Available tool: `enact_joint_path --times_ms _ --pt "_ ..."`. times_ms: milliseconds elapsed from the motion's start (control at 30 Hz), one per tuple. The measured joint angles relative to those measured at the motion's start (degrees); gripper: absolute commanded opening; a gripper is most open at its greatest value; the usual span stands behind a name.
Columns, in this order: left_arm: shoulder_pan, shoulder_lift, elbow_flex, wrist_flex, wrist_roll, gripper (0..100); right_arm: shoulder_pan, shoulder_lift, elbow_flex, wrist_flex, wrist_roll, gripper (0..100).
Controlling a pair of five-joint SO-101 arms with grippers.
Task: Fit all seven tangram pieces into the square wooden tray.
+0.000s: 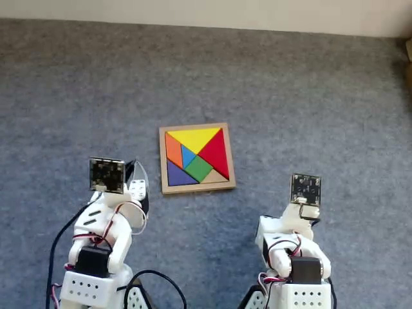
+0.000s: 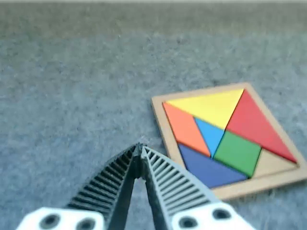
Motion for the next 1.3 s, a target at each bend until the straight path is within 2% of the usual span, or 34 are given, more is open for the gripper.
enact_joint_path --times_ms 367,533,1300 --pt "0.0 0.0 0.0 23.0 -2.0 1 0.0 0.0 0.0 0.0 0.0 1.2" --pt "0.0 0.0 0.0 29.7 -2.0 1 0.0 0.0 0.0 0.0 0.0 1.2" --pt "0.0 0.0 0.0 31.3 -2.0 1 0.0 0.0 0.0 0.0 0.0 1.2"
